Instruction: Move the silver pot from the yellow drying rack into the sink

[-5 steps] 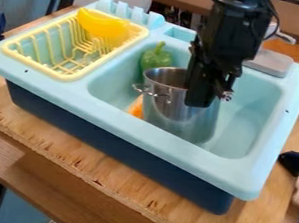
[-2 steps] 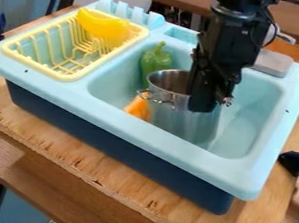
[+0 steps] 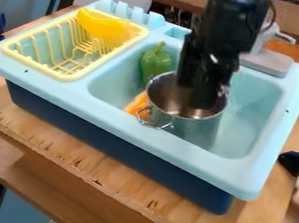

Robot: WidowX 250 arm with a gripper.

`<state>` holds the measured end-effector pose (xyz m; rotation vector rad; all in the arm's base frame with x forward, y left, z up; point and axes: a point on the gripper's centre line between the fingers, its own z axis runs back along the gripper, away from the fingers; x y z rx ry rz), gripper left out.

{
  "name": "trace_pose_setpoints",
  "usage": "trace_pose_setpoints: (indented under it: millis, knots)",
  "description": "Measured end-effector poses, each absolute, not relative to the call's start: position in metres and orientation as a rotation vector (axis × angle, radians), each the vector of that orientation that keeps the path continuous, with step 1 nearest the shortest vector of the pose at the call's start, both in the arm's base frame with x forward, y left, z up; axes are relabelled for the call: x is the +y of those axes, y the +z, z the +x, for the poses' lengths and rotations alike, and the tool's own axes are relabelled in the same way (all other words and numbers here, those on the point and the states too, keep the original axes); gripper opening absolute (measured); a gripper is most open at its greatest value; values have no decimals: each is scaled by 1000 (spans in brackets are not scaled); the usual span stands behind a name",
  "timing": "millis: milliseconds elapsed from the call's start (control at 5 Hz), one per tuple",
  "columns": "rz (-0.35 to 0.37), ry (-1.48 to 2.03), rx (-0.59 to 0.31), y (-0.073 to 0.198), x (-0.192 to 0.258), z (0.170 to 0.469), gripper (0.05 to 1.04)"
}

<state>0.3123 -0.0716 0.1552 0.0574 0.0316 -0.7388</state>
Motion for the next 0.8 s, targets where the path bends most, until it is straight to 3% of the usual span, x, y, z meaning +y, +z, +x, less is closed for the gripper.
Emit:
trace_pose_setpoints:
  millis: [200, 600, 800]
  knots:
    - [68, -714, -20, 189, -68, 300, 1000]
    - [36, -529, -149, 261, -13, 271, 1000]
    - [9, -411, -119, 269, 27, 260, 1000]
